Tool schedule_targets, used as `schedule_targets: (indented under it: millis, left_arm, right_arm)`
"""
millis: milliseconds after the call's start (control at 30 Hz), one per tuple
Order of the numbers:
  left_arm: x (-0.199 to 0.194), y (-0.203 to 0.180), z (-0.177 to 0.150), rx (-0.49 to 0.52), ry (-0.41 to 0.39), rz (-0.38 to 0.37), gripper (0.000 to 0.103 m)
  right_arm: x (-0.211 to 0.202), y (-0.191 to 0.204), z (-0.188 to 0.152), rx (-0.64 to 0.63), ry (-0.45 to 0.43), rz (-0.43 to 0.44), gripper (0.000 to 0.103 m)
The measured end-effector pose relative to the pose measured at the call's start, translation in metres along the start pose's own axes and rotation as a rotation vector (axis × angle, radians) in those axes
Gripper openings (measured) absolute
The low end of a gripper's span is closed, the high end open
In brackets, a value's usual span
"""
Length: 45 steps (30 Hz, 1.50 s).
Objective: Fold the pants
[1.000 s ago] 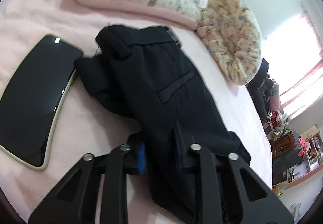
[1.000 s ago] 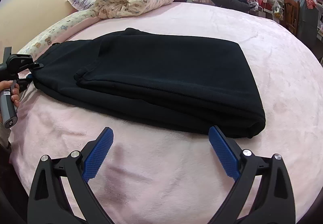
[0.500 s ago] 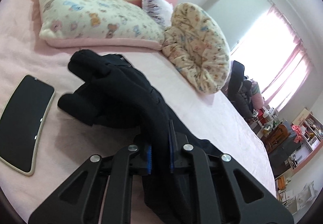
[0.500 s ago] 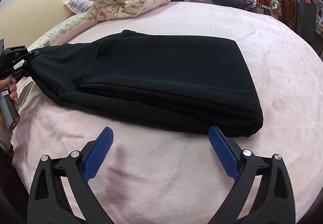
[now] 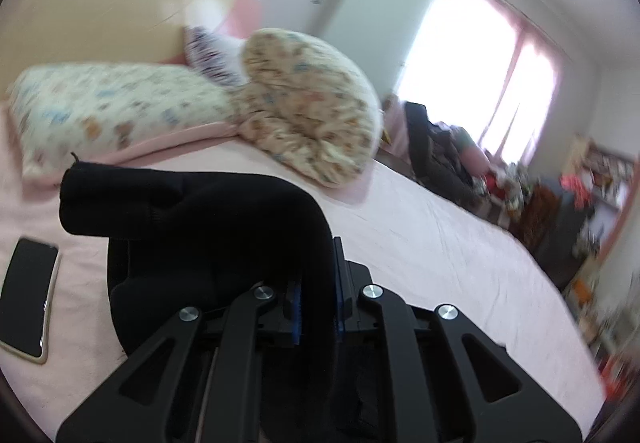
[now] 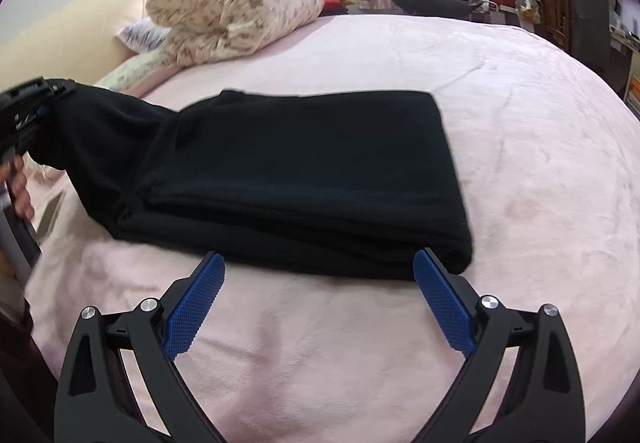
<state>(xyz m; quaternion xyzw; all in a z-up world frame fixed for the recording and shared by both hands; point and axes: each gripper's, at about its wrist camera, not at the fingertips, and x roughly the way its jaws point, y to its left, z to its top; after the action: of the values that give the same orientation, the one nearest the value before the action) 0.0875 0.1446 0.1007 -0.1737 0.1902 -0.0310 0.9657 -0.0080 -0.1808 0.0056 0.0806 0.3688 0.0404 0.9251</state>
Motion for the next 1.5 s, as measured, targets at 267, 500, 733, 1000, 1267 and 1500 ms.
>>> schedule_targets:
  millis: [267,500,733,1000,1267,1500]
  left_arm:
    - [0.008,-0.109,-0.03,0.31,0.073,-0.072,0.011]
    - [0.029,-0.242,-0.122,0.836,0.175,-0.083,0.011]
    - [0.044,-0.261,-0.237,1.251,0.222,0.029,0.013]
    - [0.032,-0.246,-0.221,1.163,0.22,-0.041,0.016]
    - [-0.017,-0.193,-0.181,0.927,0.205,-0.145,0.041]
    - [-0.039,-0.093,-0.091,0.38,0.077,-0.248,0.095]
  right_arm:
    - [-0.017,-0.039,0.013,0.103,-0.053,-0.006,0.098]
    - [-0.035,-0.085,0.019,0.224,-0.104,-0.065,0.098]
    - [-0.048,-0.125,0.017,0.278,-0.109,-0.234,0.096]
    - [-0.064,-0.15,0.017,0.374,-0.156,-0.249,0.097]
    - [-0.011,-0.174,0.018,0.692,-0.015,0.325,0.097]
    - [0.039,-0.151,0.015,0.843,0.138,0.469,0.088]
